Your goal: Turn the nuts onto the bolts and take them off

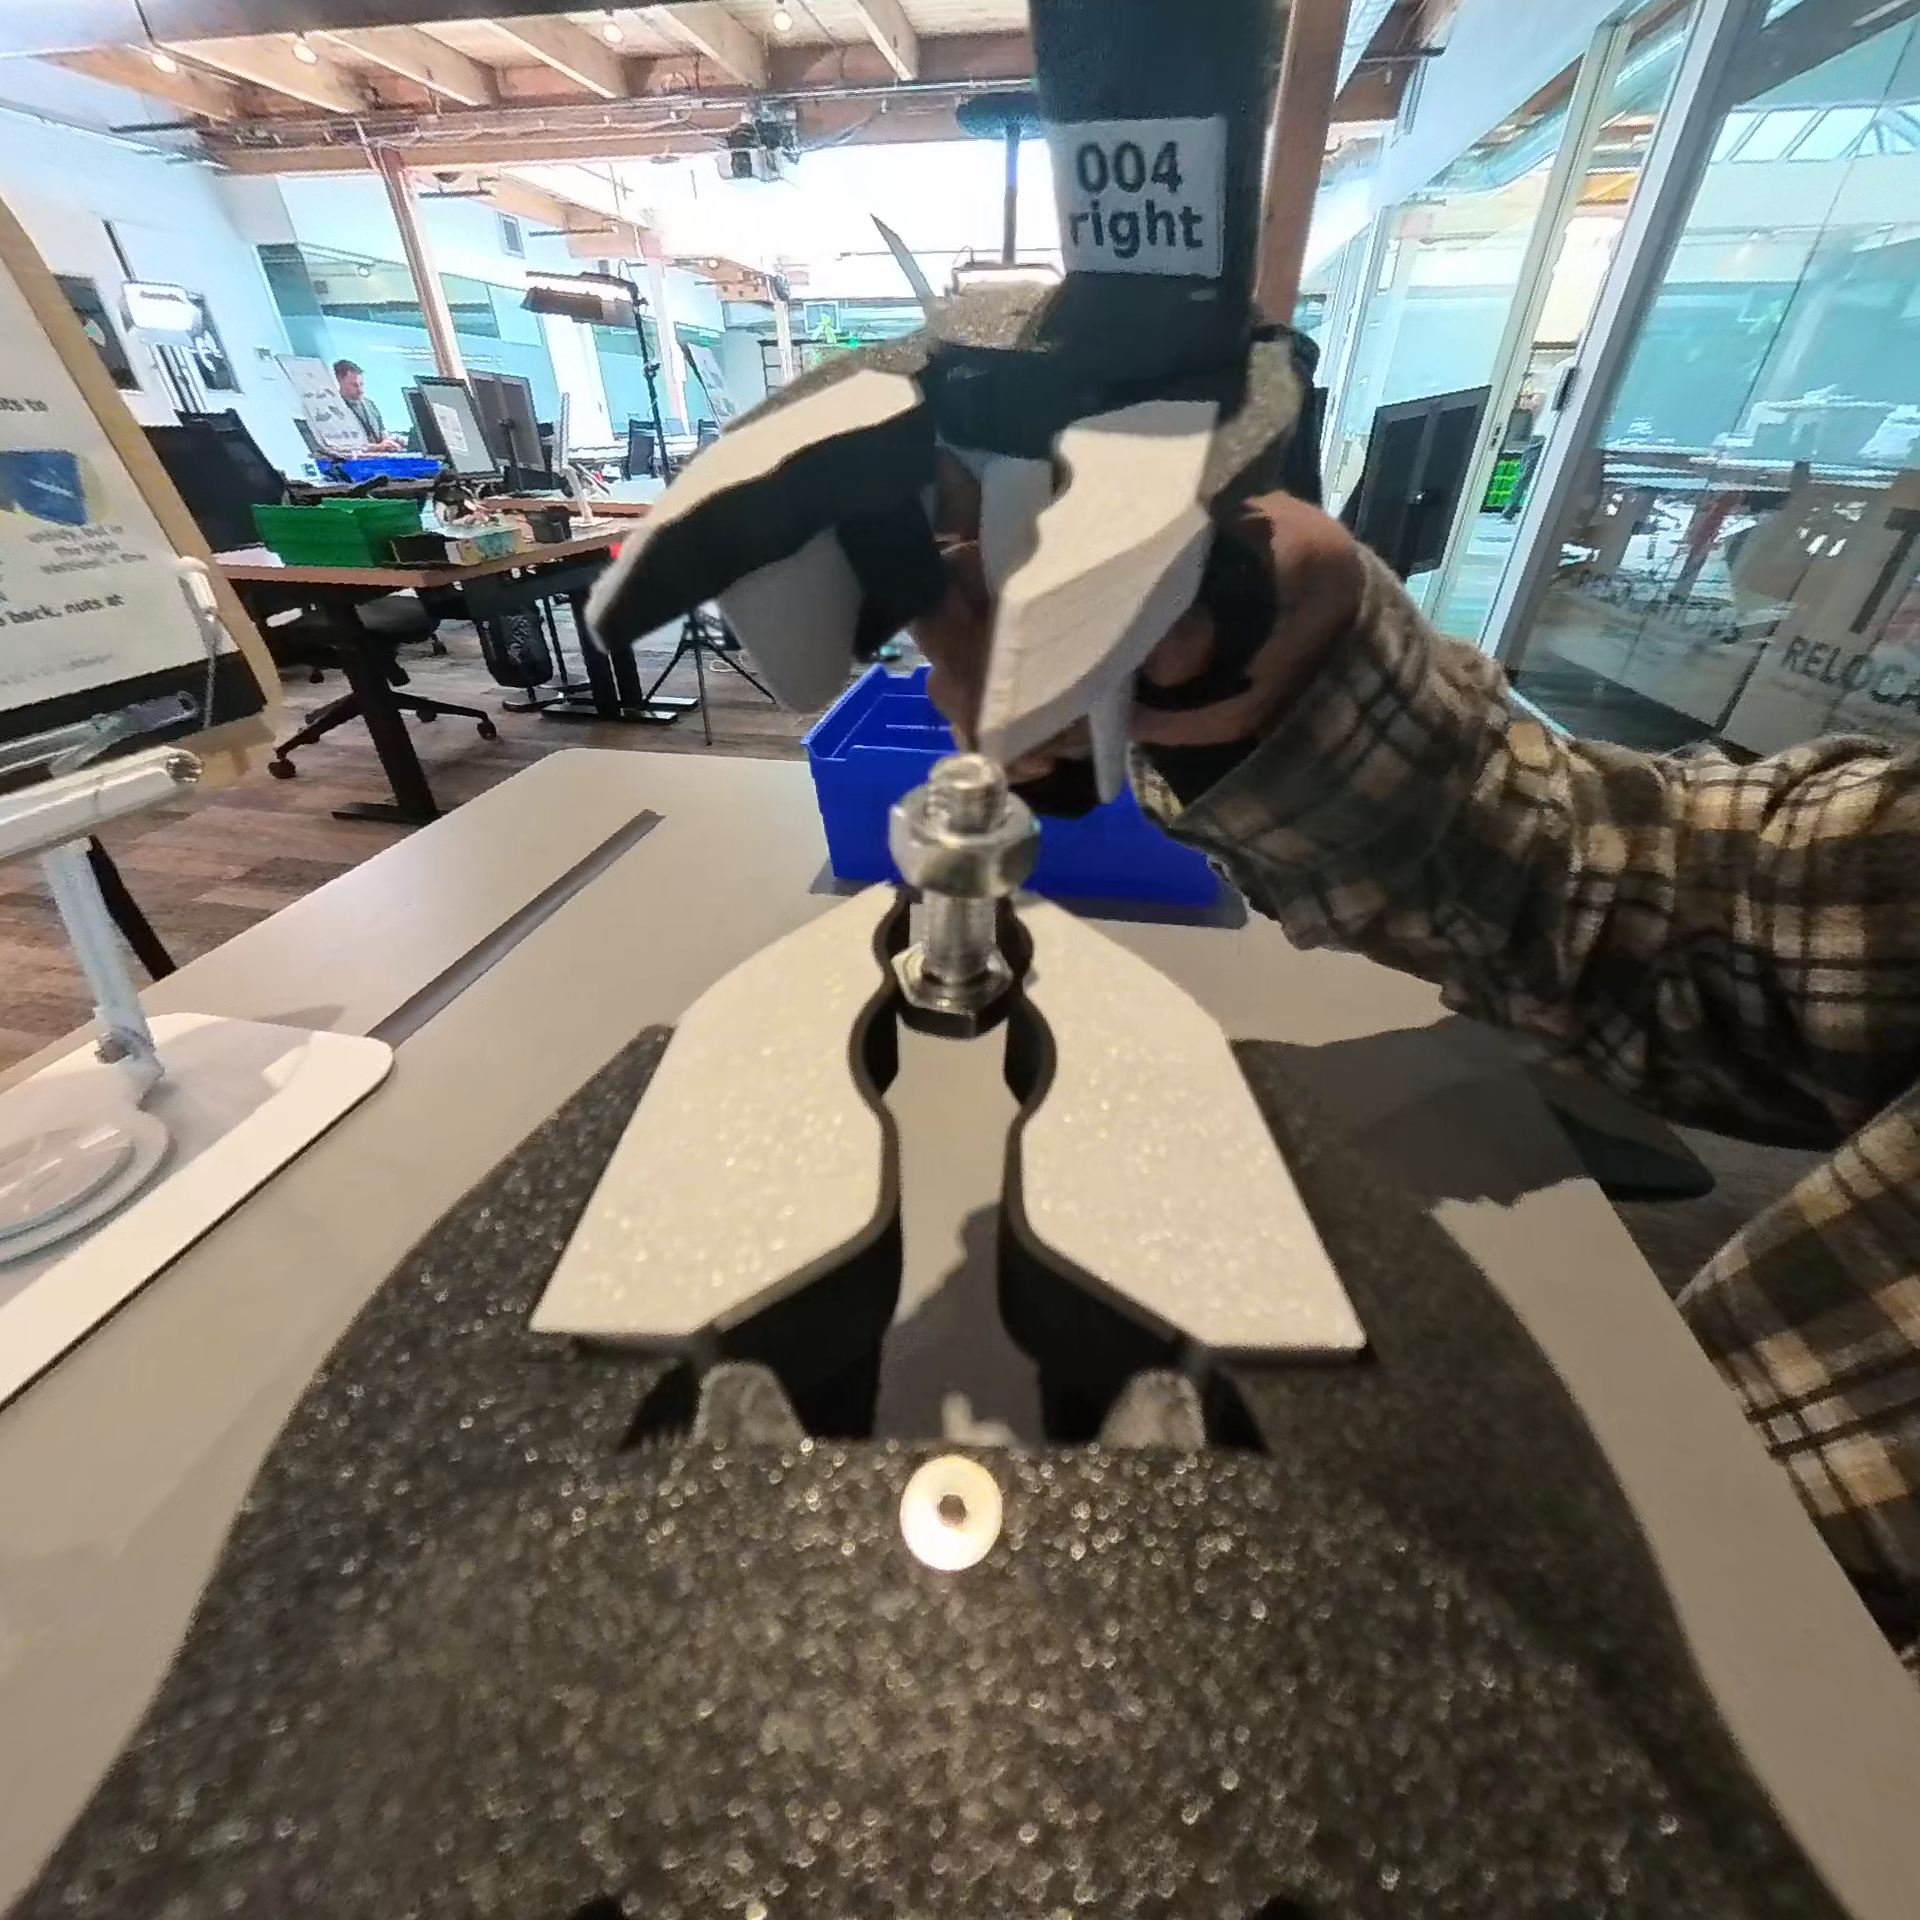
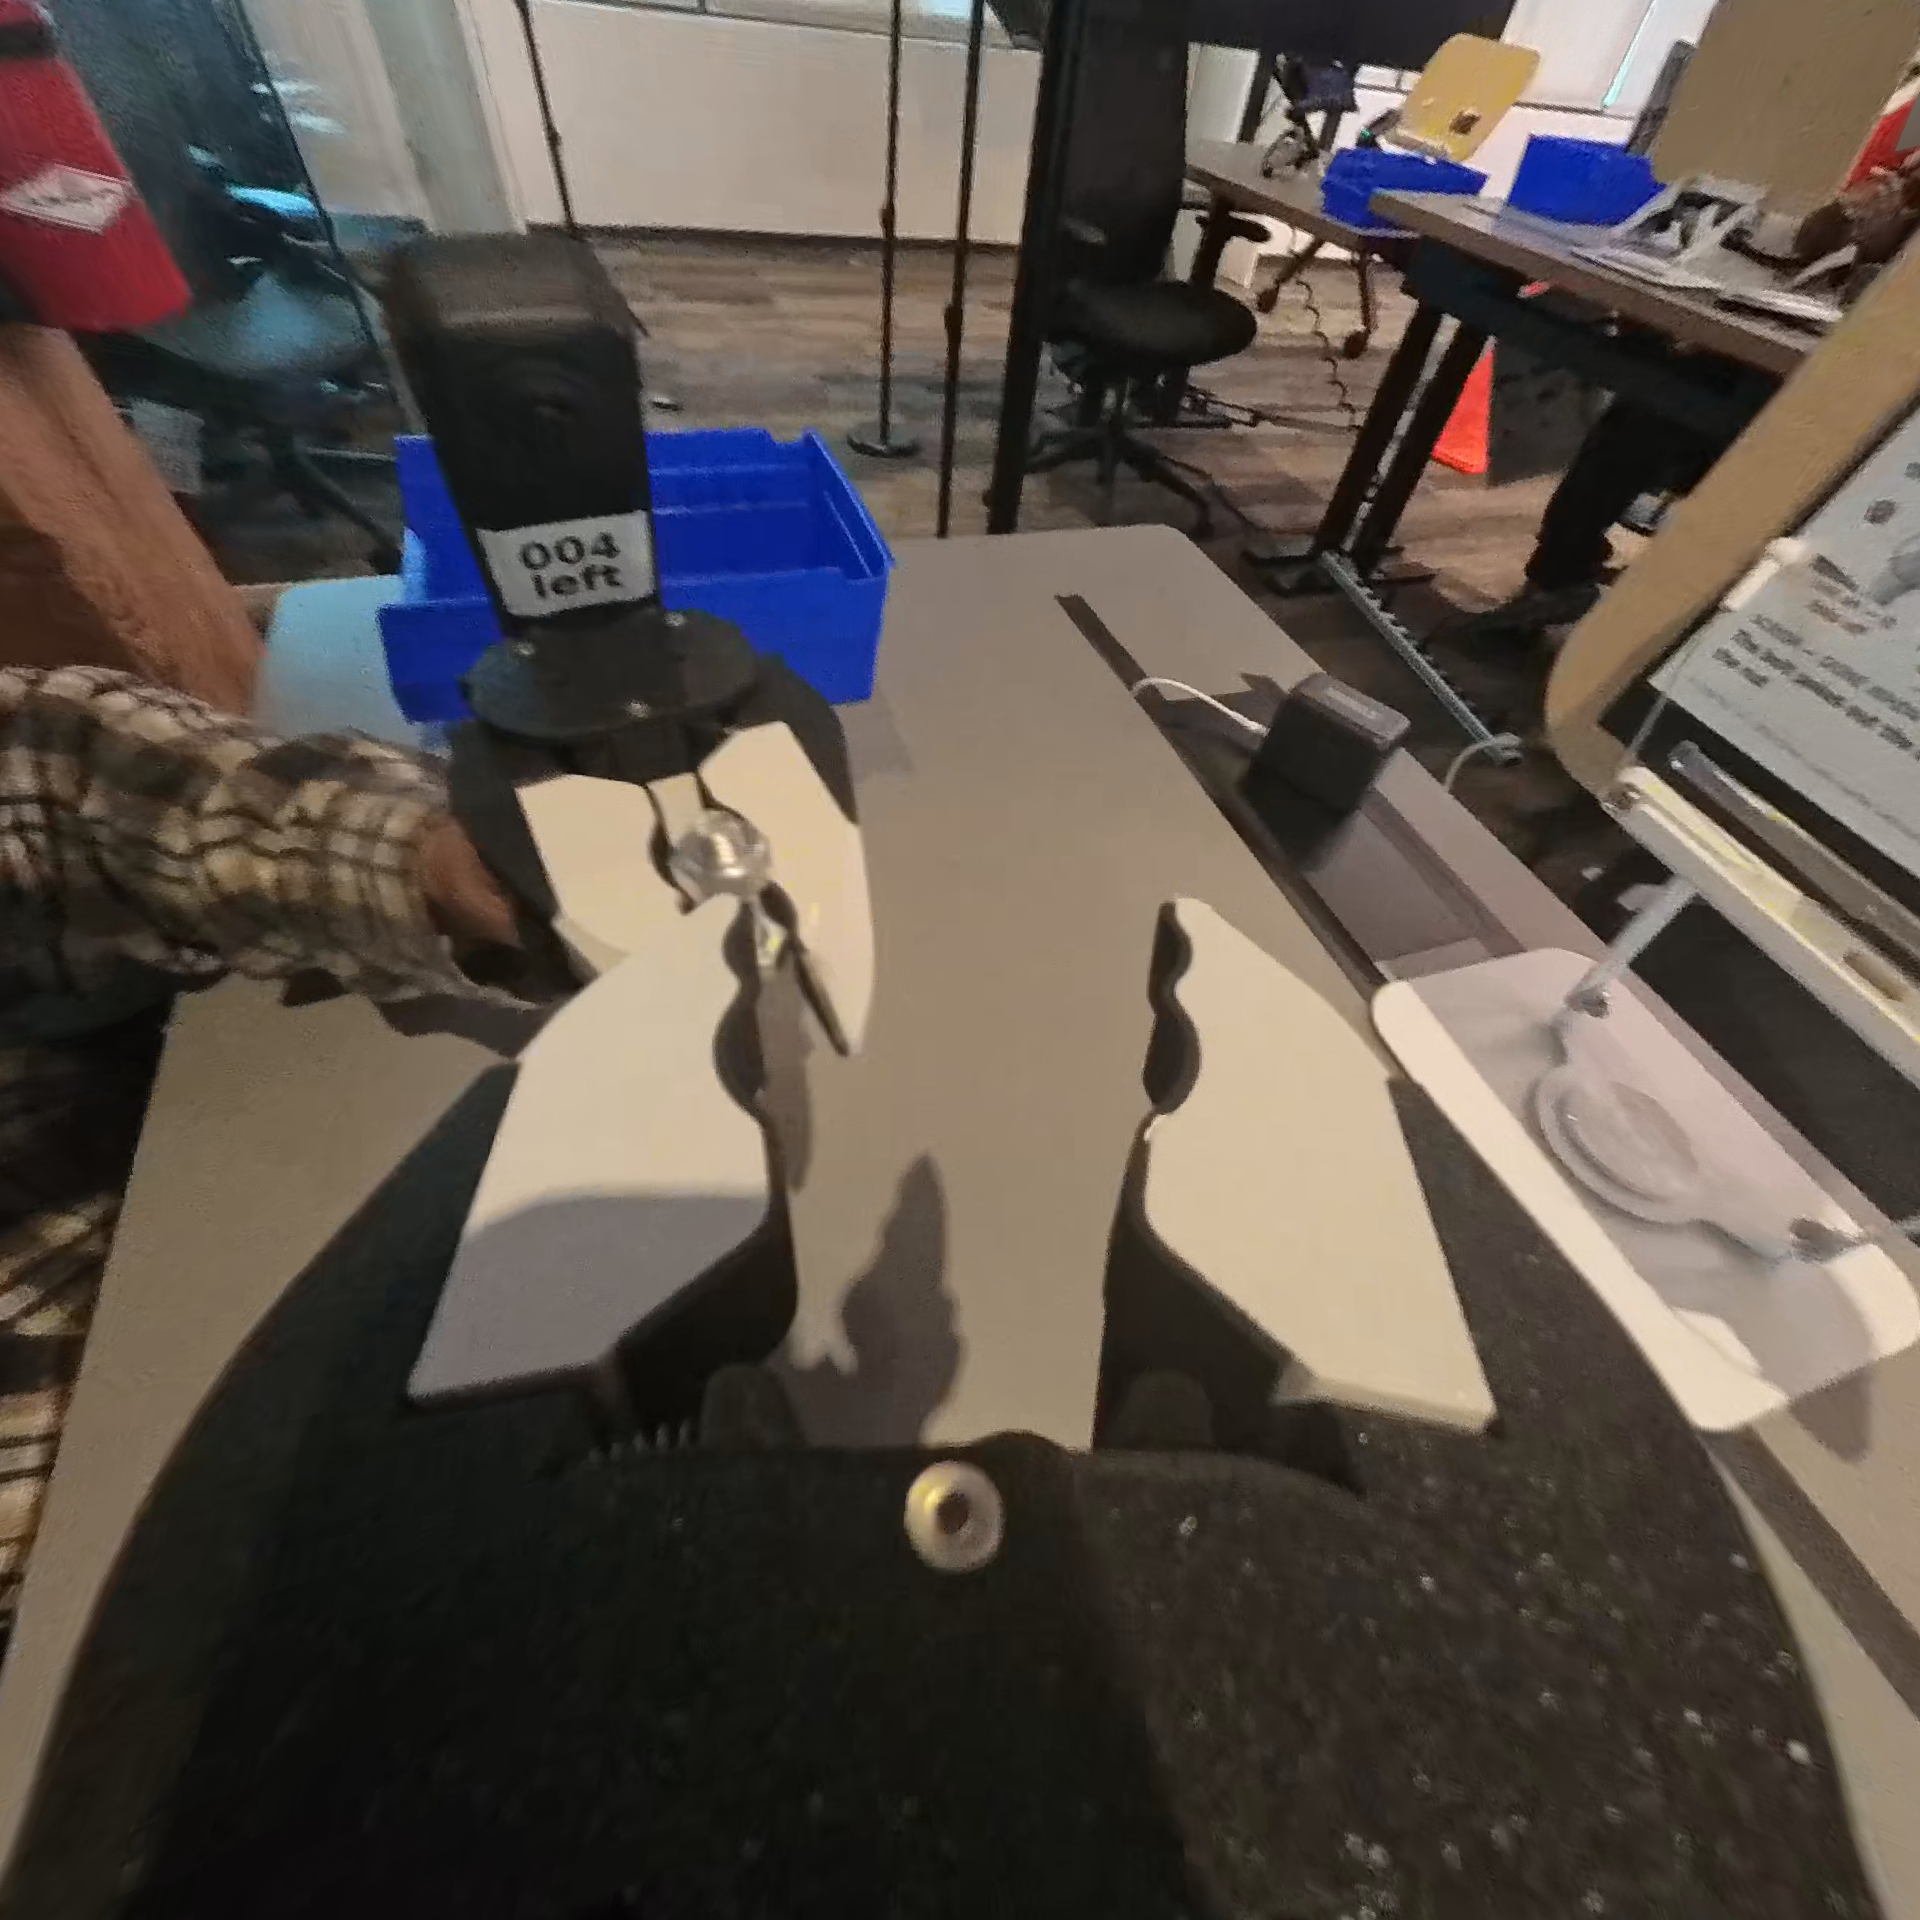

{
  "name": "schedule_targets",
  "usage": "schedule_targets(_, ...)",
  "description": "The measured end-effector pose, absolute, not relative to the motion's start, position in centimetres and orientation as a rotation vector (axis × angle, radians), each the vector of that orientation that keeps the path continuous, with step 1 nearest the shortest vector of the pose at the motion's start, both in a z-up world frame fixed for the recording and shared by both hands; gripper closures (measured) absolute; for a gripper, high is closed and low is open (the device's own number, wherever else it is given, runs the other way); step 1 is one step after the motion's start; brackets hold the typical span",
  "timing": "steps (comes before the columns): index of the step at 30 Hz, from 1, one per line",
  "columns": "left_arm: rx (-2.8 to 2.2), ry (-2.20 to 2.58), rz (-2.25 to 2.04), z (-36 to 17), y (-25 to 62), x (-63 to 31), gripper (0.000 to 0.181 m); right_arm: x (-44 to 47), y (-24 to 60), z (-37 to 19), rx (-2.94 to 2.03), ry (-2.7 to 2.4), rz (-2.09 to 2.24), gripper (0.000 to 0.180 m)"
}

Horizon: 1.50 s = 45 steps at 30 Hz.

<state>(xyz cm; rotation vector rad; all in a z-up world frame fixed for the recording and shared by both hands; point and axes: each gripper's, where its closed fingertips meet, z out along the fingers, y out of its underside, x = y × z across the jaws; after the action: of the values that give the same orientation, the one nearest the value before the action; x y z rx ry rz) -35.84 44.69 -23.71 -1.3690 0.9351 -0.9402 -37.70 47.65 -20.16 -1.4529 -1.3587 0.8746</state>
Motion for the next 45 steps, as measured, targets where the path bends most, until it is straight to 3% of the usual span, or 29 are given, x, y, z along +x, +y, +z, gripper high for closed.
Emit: schedule_targets(45,-1.381,0.924,-0.933,-24.0,45.1,-35.9,0.166,-38.5,47.1,-20.3,-1.444,-1.376,0.930,0.110)
